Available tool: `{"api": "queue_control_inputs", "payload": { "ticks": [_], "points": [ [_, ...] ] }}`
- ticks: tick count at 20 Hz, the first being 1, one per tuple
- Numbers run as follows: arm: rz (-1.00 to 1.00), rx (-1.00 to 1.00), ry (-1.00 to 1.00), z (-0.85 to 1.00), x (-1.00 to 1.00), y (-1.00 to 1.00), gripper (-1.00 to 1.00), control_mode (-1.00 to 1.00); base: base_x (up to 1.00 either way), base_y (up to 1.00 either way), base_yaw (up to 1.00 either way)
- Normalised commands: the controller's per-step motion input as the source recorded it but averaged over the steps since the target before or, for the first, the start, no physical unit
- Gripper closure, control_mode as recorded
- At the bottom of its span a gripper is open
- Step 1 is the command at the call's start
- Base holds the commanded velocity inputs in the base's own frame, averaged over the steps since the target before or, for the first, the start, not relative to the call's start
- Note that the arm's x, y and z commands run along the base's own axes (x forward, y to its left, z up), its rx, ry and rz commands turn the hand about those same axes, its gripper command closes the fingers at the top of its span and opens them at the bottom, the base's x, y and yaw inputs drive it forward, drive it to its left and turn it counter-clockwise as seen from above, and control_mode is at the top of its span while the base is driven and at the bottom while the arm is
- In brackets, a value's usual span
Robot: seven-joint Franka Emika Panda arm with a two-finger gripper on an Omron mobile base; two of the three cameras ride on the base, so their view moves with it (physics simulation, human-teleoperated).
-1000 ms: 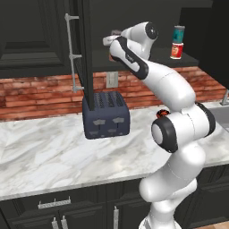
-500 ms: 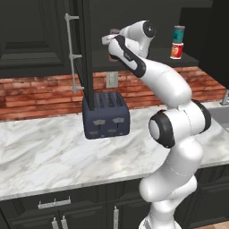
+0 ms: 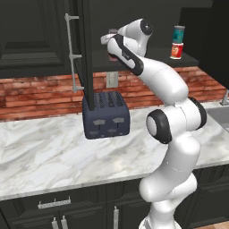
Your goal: Stack two cans on top of the other two cans in the cabinet.
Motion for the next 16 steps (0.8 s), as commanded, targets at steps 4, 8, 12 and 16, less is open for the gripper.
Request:
{"api": "queue_control_inputs", "payload": {
  "ticks": [4,8,12,16],
  "points": [
    [0.00,-0.01,0.03,-0.20,0.05,0.00,1.00,-1.00,0.00,0.00,0.00],
    [0.00,0.00,0.05,-0.27,0.00,0.00,1.00,-1.00,0.00,0.00,0.00],
    [0.00,0.00,0.01,-0.19,0.01,0.01,1.00,-1.00,0.00,0.00,0.00],
    [0.00,0.00,0.00,-0.06,0.05,0.02,-1.00,-1.00,0.00,0.00,0.00]
  ]
}}
